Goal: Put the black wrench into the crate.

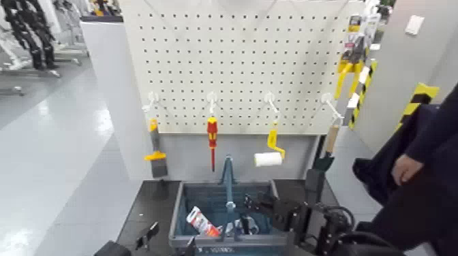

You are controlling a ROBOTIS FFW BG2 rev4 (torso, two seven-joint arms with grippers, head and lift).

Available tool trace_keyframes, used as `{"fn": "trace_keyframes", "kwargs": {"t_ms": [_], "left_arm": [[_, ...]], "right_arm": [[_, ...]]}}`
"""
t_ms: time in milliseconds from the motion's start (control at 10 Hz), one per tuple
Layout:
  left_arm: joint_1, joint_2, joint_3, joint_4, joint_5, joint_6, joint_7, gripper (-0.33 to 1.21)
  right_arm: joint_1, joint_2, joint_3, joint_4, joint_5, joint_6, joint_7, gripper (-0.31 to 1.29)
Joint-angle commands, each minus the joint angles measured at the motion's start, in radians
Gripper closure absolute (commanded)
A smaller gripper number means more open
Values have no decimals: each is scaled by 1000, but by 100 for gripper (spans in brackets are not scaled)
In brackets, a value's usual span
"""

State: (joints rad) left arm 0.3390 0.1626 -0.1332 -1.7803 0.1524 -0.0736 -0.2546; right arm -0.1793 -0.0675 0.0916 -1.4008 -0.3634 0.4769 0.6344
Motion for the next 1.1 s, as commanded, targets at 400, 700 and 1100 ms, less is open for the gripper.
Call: {"fn": "trace_keyframes", "kwargs": {"t_ms": [400, 700, 1100], "left_arm": [[0, 2, -2, -1, 1, 0, 0, 24], [3, 0, 1, -1, 1, -2, 0, 24], [15, -3, 15, -4, 4, -2, 1, 24]], "right_arm": [[44, 1, -20, -60, 1, -69, -28, -2], [205, 26, -50, -219, 80, -250, -165, 2], [426, 52, -41, -345, 138, -419, -269, 2]]}}
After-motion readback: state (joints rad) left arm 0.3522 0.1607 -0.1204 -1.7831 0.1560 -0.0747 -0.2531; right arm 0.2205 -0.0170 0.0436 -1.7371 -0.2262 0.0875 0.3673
